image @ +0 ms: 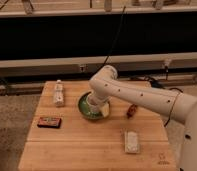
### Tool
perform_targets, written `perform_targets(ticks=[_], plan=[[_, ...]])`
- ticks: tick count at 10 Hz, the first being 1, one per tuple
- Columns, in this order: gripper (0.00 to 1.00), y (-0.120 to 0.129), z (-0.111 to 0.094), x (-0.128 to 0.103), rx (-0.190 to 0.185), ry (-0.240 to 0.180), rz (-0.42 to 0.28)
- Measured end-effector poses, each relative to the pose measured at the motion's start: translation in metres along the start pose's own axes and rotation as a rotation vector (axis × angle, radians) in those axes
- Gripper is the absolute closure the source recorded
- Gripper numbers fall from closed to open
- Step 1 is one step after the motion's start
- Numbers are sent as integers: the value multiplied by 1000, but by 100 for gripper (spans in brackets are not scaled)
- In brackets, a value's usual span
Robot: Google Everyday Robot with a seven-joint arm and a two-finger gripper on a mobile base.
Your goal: Place the ceramic cup in the ceramic bowl
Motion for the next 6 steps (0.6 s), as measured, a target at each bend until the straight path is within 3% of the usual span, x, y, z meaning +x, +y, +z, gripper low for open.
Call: perform_targets(ticks=[4,6], plan=[[20,-4,-42,-7,-33,34,-92],[20,0,-46,-6,-28,27,-103]])
